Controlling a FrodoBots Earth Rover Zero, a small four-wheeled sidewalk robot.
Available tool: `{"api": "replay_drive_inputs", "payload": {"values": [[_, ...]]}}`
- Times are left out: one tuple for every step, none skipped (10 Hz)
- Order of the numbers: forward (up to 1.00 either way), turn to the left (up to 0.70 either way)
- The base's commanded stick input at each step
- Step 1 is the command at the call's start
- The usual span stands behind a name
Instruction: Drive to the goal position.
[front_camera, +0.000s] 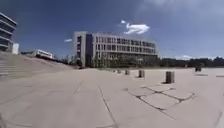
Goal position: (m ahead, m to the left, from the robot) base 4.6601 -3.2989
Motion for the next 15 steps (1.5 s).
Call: {"api": "replay_drive_inputs", "payload": {"values": [[0.7,0.01],[0.7,-0.16],[0.7,-0.34],[0.7,-0.34],[0.7,-0.34],[0.7,-0.34],[0.7,-0.34],[0.7,-0.33],[0.7,-0.34],[0.7,-0.34],[0.7,-0.34],[0.7,-0.34],[0.7,-0.34],[0.7,-0.34],[0.7,-0.34]]}}
